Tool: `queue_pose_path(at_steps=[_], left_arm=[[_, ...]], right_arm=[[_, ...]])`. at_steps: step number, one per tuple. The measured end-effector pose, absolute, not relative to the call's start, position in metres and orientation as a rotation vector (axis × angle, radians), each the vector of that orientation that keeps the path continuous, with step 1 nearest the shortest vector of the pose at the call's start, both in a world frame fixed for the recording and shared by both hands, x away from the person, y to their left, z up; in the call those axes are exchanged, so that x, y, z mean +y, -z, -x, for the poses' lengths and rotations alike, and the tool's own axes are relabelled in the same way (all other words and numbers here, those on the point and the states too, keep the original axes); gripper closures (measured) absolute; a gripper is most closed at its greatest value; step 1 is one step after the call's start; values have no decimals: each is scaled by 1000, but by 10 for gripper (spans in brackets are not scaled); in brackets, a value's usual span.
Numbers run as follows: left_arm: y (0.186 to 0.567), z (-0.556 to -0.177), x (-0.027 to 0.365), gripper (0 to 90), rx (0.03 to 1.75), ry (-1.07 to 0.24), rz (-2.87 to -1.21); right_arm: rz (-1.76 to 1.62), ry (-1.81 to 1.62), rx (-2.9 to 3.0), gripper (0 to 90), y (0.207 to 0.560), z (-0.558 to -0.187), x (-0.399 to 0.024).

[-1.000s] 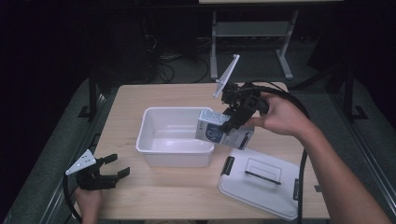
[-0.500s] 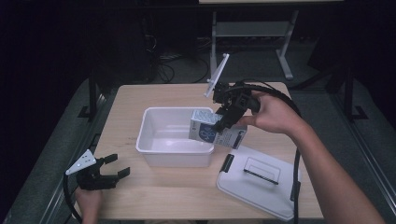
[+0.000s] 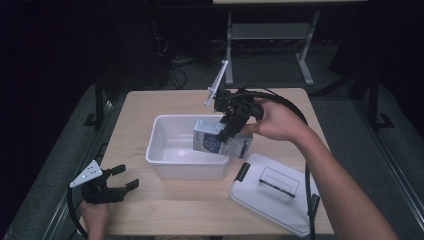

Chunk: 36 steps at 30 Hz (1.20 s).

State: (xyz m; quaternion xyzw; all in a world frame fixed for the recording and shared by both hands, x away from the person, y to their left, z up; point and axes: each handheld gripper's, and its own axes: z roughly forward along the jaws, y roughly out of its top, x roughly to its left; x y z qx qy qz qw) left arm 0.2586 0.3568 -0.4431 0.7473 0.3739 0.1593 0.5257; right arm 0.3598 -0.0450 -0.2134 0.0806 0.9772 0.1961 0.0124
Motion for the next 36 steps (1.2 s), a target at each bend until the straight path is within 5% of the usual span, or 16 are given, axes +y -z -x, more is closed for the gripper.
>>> queue_pose_path(at_steps=[36], left_arm=[[443,-258,358,134,891,-382,-1774]], right_arm=[[-171,-595,3071,551,237,-378,6]])
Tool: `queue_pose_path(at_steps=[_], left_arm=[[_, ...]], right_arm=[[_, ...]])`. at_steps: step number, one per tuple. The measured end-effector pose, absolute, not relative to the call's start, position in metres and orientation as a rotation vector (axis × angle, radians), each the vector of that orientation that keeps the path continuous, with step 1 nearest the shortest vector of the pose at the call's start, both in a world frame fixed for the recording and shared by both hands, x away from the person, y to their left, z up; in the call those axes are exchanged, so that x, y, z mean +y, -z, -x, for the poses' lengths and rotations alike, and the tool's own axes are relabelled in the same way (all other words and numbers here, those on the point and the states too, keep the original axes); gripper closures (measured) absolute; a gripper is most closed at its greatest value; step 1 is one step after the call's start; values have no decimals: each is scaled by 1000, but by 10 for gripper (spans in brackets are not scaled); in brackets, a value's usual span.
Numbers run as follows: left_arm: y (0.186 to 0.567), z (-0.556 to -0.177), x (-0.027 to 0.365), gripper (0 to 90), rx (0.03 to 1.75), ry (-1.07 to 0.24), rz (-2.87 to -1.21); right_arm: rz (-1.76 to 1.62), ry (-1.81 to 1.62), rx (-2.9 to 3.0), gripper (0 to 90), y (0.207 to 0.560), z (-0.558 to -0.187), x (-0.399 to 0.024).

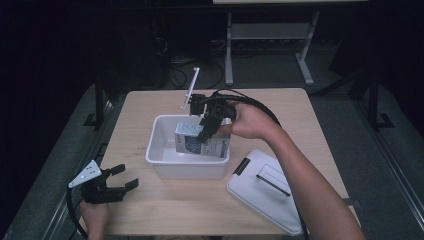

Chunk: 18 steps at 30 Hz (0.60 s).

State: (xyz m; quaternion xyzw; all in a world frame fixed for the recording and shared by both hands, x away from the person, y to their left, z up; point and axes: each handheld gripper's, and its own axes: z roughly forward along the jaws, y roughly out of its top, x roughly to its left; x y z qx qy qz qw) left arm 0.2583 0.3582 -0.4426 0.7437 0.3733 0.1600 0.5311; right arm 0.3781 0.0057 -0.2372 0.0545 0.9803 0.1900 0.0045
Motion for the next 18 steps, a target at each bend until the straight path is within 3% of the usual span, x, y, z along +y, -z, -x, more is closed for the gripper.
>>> queue_pose_path(at_steps=[18], left_arm=[[442,-258,359,134,889,-382,-1770]], right_arm=[[-153,-565,3090,550,256,-387,20]])
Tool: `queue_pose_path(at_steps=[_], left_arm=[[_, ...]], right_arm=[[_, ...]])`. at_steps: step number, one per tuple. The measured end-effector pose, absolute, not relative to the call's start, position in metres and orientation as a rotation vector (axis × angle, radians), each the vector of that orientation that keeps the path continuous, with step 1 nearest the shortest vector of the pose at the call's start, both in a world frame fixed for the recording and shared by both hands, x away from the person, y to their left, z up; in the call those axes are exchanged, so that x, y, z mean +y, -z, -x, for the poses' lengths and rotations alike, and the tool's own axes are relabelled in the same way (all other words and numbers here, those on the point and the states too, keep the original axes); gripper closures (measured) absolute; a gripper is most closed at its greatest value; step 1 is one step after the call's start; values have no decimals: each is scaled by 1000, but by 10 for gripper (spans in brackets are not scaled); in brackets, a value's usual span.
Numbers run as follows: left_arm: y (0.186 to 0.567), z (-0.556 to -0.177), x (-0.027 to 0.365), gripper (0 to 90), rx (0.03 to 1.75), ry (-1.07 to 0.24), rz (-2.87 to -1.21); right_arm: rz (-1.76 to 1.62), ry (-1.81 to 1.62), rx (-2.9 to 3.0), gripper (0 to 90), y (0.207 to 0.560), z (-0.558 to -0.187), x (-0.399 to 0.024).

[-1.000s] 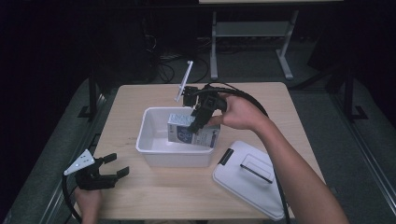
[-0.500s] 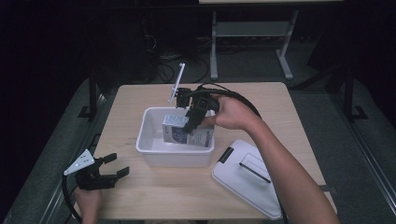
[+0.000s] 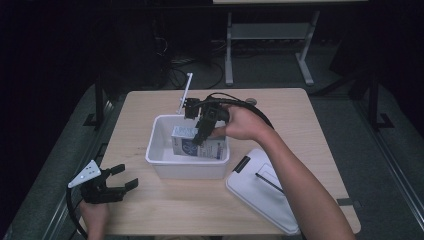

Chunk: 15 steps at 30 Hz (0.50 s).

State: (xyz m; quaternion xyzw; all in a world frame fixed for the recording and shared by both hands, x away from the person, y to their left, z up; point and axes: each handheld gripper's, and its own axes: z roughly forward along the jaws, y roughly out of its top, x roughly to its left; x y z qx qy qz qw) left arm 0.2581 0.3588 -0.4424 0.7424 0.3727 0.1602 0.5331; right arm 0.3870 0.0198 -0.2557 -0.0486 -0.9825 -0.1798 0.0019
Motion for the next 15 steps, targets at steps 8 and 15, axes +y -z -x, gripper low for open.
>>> queue_pose_path(at_steps=[8,15], left_arm=[[443,-258,358,134,889,-379,-1767],[443,-258,359,134,890,-379,-1766]], right_arm=[[158,549,-3076,550,266,-392,21],[162,525,-3071,549,278,-393,23]])
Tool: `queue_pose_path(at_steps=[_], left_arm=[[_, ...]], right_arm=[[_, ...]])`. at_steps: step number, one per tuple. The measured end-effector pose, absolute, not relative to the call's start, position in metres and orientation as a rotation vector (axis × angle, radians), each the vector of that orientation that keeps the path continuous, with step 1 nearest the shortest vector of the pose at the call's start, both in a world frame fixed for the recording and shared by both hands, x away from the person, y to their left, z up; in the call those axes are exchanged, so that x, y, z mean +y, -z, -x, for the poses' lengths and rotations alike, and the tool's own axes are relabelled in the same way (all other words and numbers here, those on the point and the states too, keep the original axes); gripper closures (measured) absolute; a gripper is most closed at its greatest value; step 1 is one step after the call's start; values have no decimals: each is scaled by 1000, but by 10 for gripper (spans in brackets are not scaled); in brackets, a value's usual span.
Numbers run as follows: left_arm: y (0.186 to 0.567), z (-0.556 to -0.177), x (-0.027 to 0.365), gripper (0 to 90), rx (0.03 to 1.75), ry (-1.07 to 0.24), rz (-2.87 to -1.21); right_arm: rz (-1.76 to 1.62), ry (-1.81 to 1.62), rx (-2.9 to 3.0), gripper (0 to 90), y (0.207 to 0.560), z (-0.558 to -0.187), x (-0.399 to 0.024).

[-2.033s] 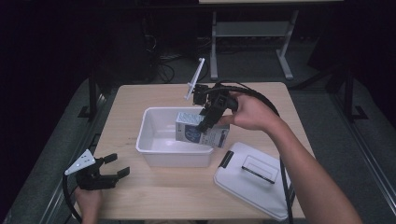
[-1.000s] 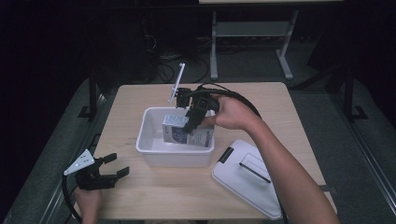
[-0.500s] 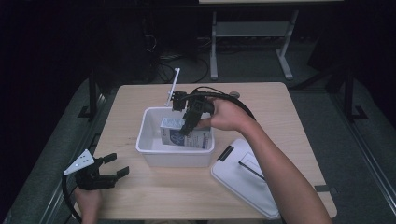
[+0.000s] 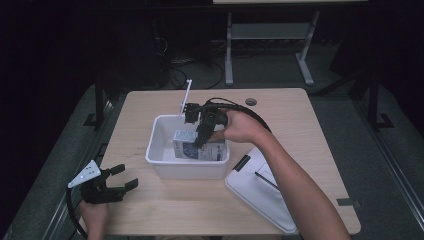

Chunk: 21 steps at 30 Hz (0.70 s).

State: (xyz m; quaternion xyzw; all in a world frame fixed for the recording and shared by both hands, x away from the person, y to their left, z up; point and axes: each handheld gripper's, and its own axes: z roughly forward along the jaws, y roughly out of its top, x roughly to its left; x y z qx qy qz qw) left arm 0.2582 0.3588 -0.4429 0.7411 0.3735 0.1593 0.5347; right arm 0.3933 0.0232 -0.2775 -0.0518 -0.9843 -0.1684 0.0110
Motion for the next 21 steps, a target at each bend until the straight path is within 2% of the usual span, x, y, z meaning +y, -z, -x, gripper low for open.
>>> queue_pose_path(at_steps=[21], left_arm=[[443,-258,359,134,892,-377,-1765]], right_arm=[[154,492,-3045,548,305,-398,28]])
